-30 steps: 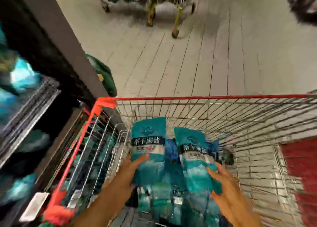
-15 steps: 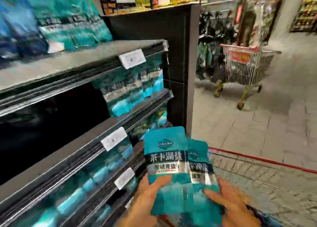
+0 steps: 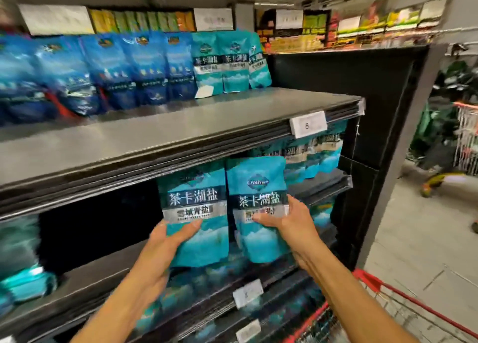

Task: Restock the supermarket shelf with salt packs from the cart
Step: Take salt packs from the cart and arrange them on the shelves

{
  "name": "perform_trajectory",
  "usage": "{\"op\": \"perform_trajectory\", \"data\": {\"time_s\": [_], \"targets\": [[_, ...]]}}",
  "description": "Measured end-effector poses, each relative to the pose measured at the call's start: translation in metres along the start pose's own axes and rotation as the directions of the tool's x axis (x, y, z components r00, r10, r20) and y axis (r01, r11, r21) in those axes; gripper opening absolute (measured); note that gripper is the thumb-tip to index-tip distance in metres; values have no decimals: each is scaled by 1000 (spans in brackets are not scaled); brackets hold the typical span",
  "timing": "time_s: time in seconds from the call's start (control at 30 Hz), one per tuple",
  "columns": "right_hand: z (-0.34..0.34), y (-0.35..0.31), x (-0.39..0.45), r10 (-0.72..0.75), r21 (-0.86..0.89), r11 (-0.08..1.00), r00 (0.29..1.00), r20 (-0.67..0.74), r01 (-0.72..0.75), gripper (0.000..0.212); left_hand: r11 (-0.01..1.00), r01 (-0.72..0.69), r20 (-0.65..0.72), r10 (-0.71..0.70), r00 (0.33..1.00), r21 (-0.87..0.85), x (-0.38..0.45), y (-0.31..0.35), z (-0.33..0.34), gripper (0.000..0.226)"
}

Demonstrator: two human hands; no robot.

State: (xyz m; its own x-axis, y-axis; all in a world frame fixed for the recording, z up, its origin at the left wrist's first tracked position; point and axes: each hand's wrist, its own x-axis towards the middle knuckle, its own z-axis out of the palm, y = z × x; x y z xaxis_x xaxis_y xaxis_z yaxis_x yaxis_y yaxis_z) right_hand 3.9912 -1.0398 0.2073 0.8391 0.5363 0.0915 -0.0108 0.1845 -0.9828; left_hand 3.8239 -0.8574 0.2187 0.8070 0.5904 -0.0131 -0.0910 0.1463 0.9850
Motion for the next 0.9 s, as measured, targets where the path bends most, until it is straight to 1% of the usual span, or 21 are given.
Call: {"op": "perform_trajectory", "data": {"time_s": [0.07,0.13,0.2,0.27,0.33,0.37,0.43,0.5,0.57,0.63,0.7,0.77,0.83,0.9], "targets": [[14,-3,26,-55,-22,998,998,-24,54,31,1000,-25,-42,25,999,7,21,0,-12,44],[29,-9,43,-116,-44,993,992,-43,114,34,999,-34,-80,34,996,-5,39,-3,-16,34],[40,-9,60,-159,-42,987,986,-52,157,39,999,-11,-124,7,992,-33,56,-8,-16,34],[46,-4,76,-187,-43,982,980,-68,185,40,998,30,-169,-38,985,-51,73,-15,-14,35],[49,4,84,-178,-69,983,981,-79,173,37,996,85,-197,-85,977,-10,86,-21,-12,38],[47,8,86,-180,-109,979,981,-71,172,39,994,105,-189,-101,977,15,91,-23,-10,45],[41,21,86,-229,-269,938,973,-9,218,47,992,124,-103,-121,987,25,99,-25,-6,58],[34,35,83,-242,-451,864,970,21,226,44,993,115,-3,-115,993,26,105,-25,-3,57],[27,46,79,-301,-566,790,953,-25,235,43,996,83,52,-85,995,46,111,-24,-1,59],[23,50,77,-341,-609,758,938,-65,233,42,994,87,78,-92,993,69,117,-23,3,62],[22,49,78,-346,-620,754,933,-96,216,41,992,102,91,-108,990,73,123,-23,8,52],[22,48,80,-374,-640,740,918,-132,210,43,992,101,72,-107,992,75,128,-25,16,44],[21,48,80,-409,-653,727,897,-166,210,45,991,91,42,-95,995,96,131,-27,22,46],[19,50,79,-428,-638,740,880,-204,212,48,994,72,31,-75,997,86,132,-28,25,48]]}}
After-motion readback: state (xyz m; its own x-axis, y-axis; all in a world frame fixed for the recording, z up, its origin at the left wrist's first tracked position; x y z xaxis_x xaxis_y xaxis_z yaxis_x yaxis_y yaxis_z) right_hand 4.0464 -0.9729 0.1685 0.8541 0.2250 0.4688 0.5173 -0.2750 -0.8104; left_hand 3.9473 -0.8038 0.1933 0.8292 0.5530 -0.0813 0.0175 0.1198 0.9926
